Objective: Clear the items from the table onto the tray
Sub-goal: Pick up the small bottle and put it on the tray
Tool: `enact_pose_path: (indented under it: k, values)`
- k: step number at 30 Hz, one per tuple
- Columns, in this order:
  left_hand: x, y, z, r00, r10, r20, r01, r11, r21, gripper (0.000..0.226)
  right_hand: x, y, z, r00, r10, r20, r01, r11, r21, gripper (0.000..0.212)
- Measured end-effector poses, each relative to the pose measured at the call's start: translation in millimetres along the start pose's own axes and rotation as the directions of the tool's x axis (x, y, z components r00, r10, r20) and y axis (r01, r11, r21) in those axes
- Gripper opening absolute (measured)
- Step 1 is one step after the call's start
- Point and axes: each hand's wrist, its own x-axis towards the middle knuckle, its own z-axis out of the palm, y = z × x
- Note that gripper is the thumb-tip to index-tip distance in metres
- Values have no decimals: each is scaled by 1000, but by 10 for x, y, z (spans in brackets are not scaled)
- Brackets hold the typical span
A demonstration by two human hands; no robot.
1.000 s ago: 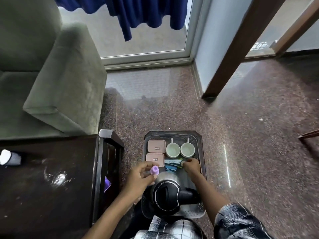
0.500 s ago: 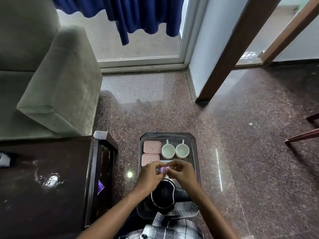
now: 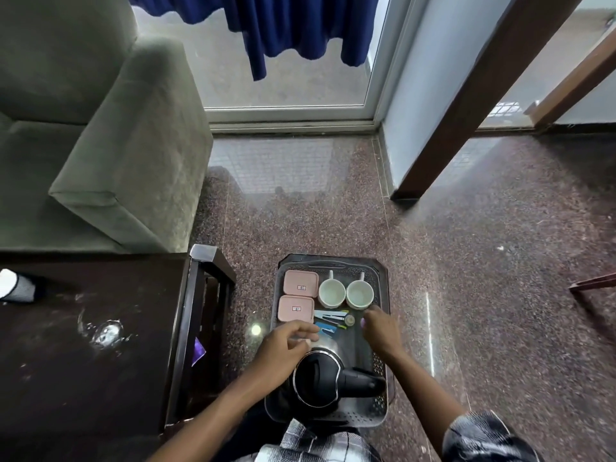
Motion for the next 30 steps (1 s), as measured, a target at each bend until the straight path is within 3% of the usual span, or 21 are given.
enact_pose_path:
  k: [5, 10, 16, 21, 24, 27, 30]
  values:
    - [-56, -51, -56, 1000, -19, -17, 19, 1000, -14, 32, 86, -49, 92, 998, -13, 66, 21, 993, -120, 27]
    - [-105, -86, -113, 997, -71, -17, 71, 997, -13, 28, 137, 1, 156, 996, 41, 79, -36, 997, -64, 27]
    - [-68, -24, -185, 996, -85, -36, 83, 995, -58, 30, 78, 42, 131, 987, 158, 6, -155, 964, 218, 15]
    - [-33, 50, -231, 996, -72, -50, 69, 996, -58, 30, -151, 5, -295, 935, 348, -71, -254, 796, 550, 9]
    - [-54, 63, -263, 993, -74, -91, 64, 991, -115, 32, -293, -178, -532, 952, 300, -65, -172, 697, 696, 14]
    - [-150, 54, -323, 989, -67, -132, 46, 986, -159, 29, -451, -610, -709, 987, 160, -15, -81, 574, 815, 13]
    - [-314, 19, -431, 983, -55, -176, 18, 979, -203, 28, -561, -1128, -742, 999, -37, 33, -6, 583, 812, 25]
